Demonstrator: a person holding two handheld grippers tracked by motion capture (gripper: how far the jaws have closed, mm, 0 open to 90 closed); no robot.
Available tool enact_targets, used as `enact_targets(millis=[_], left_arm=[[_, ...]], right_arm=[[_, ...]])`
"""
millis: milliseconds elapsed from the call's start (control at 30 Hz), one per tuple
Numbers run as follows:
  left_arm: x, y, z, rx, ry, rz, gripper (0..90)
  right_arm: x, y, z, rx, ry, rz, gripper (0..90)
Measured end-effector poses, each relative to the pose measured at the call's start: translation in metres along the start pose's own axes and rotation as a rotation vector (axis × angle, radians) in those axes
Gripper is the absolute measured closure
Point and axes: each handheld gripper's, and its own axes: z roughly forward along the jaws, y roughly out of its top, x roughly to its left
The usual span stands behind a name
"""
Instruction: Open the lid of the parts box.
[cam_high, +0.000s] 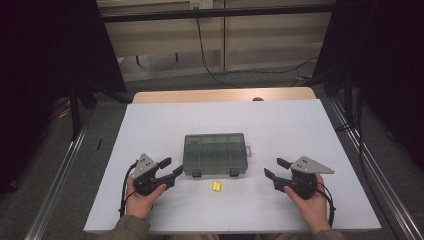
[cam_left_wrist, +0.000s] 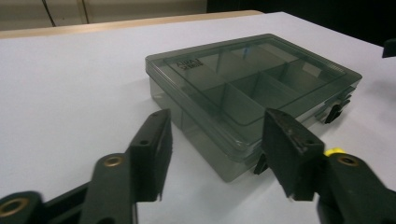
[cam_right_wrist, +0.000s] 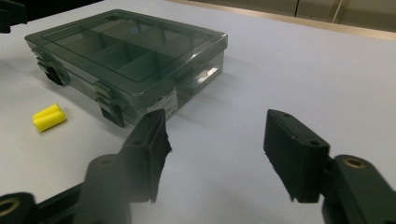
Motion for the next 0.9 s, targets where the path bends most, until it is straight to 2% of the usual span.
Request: enact_targets(millis=[300, 333, 700, 900], left_arm=[[-0.001, -0.001, 0.001, 0.017, 0.000, 0.001, 60.9], [-0.001, -0.001, 0.001, 0.018, -0.001, 0.006, 65.1], [0.000, -0.003, 0.005, 0.072, -0.014, 0.004, 77.7], [0.001, -0.003, 0.006, 0.090, -0.017, -0.005, 84.1]], right_arm=[[0.003, 0.003, 0.008, 0.033, 0.021, 0.017, 61.8], [0.005, 0.003, 0.011, 0.041, 0.030, 0.019, 66.0], [0.010, 0.006, 0.022, 0.081, 0.062, 0.021, 82.1], [0.013, 0.007, 0.027, 0.089, 0.076, 0.023, 86.1]])
